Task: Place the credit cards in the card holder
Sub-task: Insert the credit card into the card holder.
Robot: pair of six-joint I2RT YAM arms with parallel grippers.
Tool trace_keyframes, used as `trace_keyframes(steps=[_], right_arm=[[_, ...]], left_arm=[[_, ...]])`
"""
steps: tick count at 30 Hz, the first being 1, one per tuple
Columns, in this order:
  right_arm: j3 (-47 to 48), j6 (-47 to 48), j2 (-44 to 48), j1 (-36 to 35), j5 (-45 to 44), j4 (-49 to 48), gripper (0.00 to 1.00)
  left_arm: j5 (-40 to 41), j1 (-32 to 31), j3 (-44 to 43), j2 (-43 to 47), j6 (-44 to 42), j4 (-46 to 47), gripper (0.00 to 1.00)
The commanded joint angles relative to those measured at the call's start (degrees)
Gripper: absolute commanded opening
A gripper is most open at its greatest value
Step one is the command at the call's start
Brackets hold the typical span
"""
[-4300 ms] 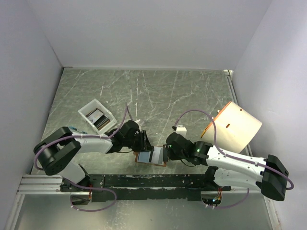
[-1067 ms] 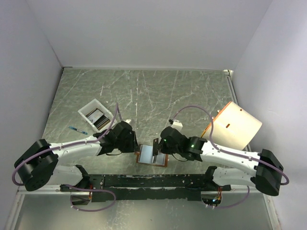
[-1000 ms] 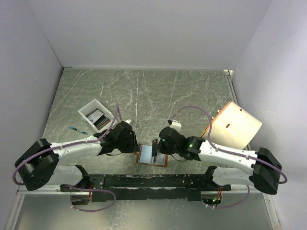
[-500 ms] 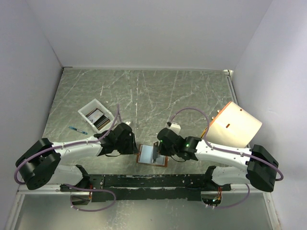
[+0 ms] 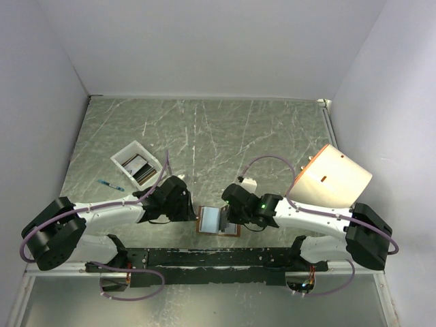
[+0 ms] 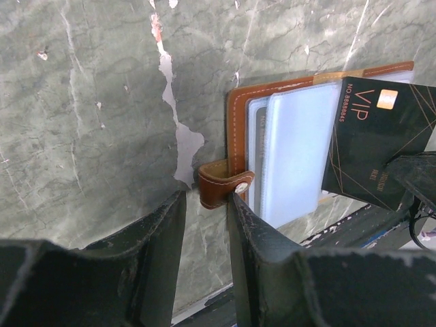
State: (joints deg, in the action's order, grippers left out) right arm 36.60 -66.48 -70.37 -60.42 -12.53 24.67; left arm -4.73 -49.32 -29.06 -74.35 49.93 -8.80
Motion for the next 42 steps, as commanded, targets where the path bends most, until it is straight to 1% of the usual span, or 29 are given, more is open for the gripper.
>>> trace_keyframes(steps=[1, 5, 9, 13, 17, 24, 27, 29, 32, 36, 40, 42], right_arm=[[-0.4, -0.4, 1.2, 0.0, -2.9, 4.7, 0.00], [-1.5, 1.1, 2.5, 0.0, -1.3, 1.8, 0.00], [-0.5, 1.9, 3.2, 0.0, -1.9, 2.1, 0.00], [-1.3, 4.2, 4.9, 0.0, 0.2, -1.5, 0.00], [-3.4, 3.4, 6.1, 0.0, 2.1, -4.6, 0.00], [-5.8, 2.8, 6.5, 0.2, 0.9, -6.0, 0.00], [-7.8, 3.2, 8.1, 0.1, 2.0, -9.2, 0.00], [-8.7, 3.2, 8.5, 0.2, 2.9, -10.7, 0.00], [-9.2, 3.2, 8.5, 0.3, 3.2, -11.3, 0.00], [-10.4, 2.3, 9.3, 0.8, 3.3, -11.7, 0.00], [-12.5, 1.3, 10.4, 1.4, 4.1, -13.1, 0.00], [-13.3, 1.0, 10.9, 1.8, 4.5, -13.5, 0.00]], left_arm=[[-0.8, 0.2, 0.3, 0.5, -0.1, 0.5, 0.42], [-0.5, 0.3, 0.3, 0.7, 0.0, 0.3, 0.42], [-0.8, 0.2, 0.0, 1.3, 0.4, 0.3, 0.42], [-3.2, 0.2, 0.6, 3.1, 0.9, 2.9, 0.42], [-4.3, 0.2, 1.1, 4.1, 1.4, 5.0, 0.43], [-5.5, 0.2, -0.2, 1.2, 0.0, 5.3, 0.47], [-6.0, 0.3, 0.5, 0.2, -0.2, 6.7, 0.47], [-5.6, 0.2, -0.1, -0.9, -0.5, 5.5, 0.47], [-5.0, 0.2, -0.5, -1.5, -1.0, 4.2, 0.48], [-4.9, 0.2, 0.2, -1.9, -1.0, 5.0, 0.49], [-4.7, 0.1, 0.4, -2.8, -0.9, 5.1, 0.47], [-4.4, 0.1, 0.6, -2.6, -0.9, 5.1, 0.44]])
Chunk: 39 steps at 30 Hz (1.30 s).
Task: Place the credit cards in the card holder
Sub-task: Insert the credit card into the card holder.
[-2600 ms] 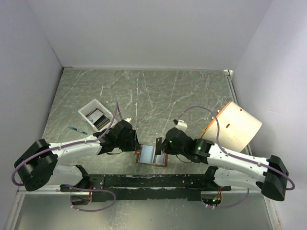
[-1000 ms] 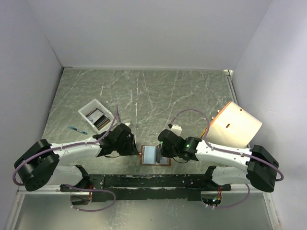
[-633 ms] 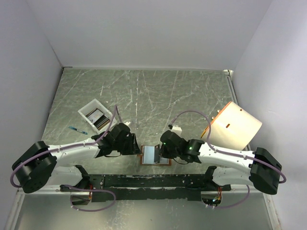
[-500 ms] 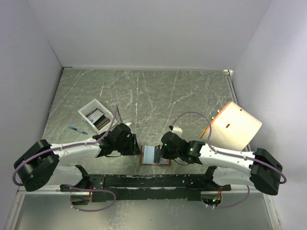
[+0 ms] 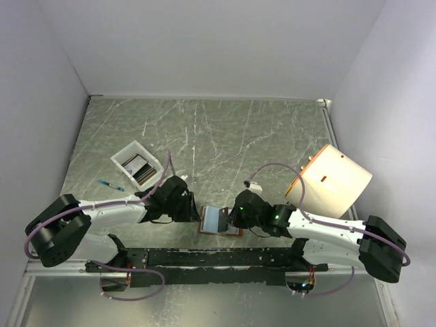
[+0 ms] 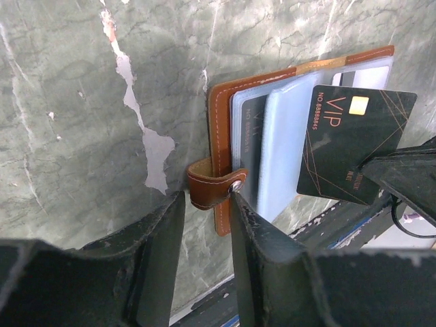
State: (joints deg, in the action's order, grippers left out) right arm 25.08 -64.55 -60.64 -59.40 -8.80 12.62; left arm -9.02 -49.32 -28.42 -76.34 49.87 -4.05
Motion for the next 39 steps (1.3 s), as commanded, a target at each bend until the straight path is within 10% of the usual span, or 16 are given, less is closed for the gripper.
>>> trace_keyframes(steps=[1, 18, 27, 32, 39], right_arm=[[-1.9, -1.1, 1.6, 0.8, 0.7, -1.4, 0.00], [-4.1, -1.6, 5.2, 3.9, 4.4, -3.8, 0.00], [-5.8, -2.6, 6.0, 5.5, 6.4, -4.8, 0.00], [-5.0, -2.8, 6.0, 5.6, 5.5, -2.6, 0.00], [-6.4, -4.3, 4.8, 5.6, 6.5, -4.4, 0.00]], left_arm=[[0.1, 0.2, -0.1, -0.4, -0.9, 0.0, 0.43], [0.4, -0.1, -3.4, 0.7, -3.6, 0.1, 0.53], [0.6, -1.0, -2.9, 2.3, -1.4, 2.1, 0.28], [0.2, -1.3, -3.2, -0.5, -3.0, 1.9, 0.51], [0.7, -1.8, -3.7, -3.8, -3.6, 1.4, 0.46]])
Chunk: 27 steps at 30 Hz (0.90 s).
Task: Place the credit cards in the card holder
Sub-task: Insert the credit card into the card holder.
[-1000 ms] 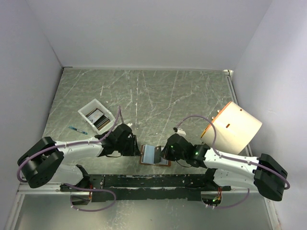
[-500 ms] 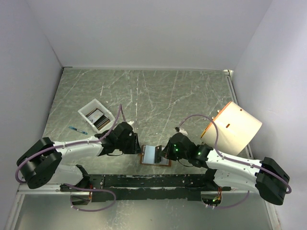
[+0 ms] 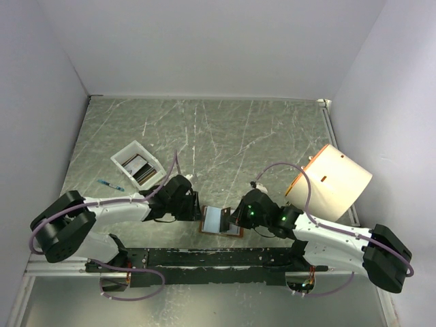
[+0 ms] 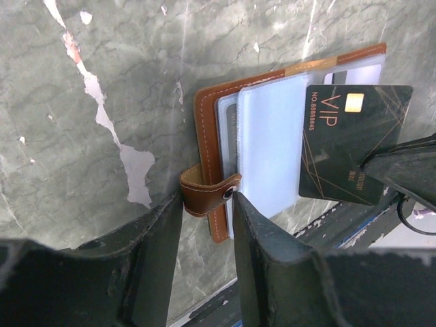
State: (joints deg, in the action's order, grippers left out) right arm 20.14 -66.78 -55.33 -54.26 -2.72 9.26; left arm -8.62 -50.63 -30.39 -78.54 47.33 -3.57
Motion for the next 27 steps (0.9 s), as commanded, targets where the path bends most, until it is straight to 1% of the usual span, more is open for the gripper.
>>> trace_keyframes(steps=[1, 2, 5, 10, 12, 20, 23, 27], right_arm=[[-1.7, -2.2, -0.8, 0.6, 0.8, -1.5, 0.00], [-2.0, -2.3, -1.0, 0.6, 1.0, -2.2, 0.00], [-2.6, -2.9, -1.1, 0.7, 1.0, -3.5, 0.00], [-2.8, -2.9, -1.5, 0.8, 0.7, -3.5, 0.00], [-3.5, -3.0, -1.3, 0.8, 0.9, -3.6, 0.00], [-5.1, -3.3, 4.4, 0.8, -1.8, 0.0, 0.00], [-6.8, -3.1, 5.4, 0.9, -1.4, -1.2, 0.00], [-6.7, -2.2, 4.0, 0.9, -0.4, -3.1, 0.00]], left_arm=[[0.7, -0.4, -1.9, -1.9, -1.1, 0.2, 0.44], [1.5, -0.5, -1.9, -2.1, -1.1, -0.3, 0.43], [2.0, -0.6, -1.6, -1.7, -0.4, -1.2, 0.34], [3.8, -0.9, -0.2, 0.2, 0.7, -1.7, 0.13], [4.0, -1.0, 0.2, 0.5, 1.1, -2.0, 0.07], [3.6, -1.4, 1.8, 2.3, 2.5, -1.9, 0.07], [3.6, -1.7, 1.8, 3.0, 2.7, -2.7, 0.07], [3.4, -1.9, 2.9, 4.7, 4.2, -1.3, 0.07]])
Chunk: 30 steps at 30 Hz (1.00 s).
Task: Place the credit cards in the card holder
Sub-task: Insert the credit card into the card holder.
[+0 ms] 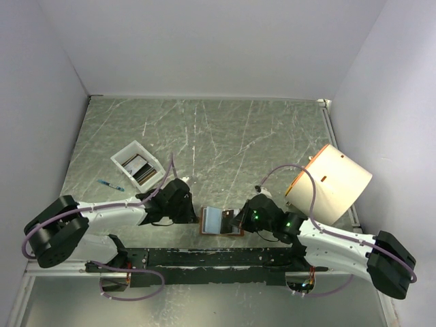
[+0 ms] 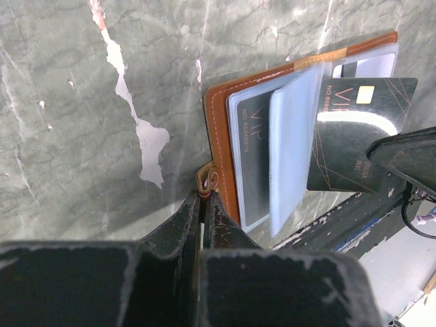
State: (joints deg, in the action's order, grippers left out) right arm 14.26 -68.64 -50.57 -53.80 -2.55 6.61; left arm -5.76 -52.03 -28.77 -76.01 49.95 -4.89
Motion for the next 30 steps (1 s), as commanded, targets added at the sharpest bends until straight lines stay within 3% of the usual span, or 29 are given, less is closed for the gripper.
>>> trace_keyframes(steps=[1, 9, 17, 30], right_arm=[[-0.8, -0.4, -1.1, 0.4, -0.5, -0.7, 0.00], [-1.5, -0.5, -3.5, 0.5, 1.0, -5.2, 0.00], [-2.3, 0.0, 0.7, 0.5, -0.3, -5.2, 0.00], [-4.5, 1.5, -3.0, 0.5, 1.6, -10.3, 0.01]], left_arm=[[0.4, -0.7, 1.7, 2.4, 1.9, 0.5, 0.07], [0.8, -1.3, 2.2, 2.0, 2.2, 0.3, 0.07], [1.4, -1.5, 1.8, 1.8, 1.9, -0.2, 0.07], [1.2, -1.7, 2.4, 1.4, 2.3, 0.5, 0.07]])
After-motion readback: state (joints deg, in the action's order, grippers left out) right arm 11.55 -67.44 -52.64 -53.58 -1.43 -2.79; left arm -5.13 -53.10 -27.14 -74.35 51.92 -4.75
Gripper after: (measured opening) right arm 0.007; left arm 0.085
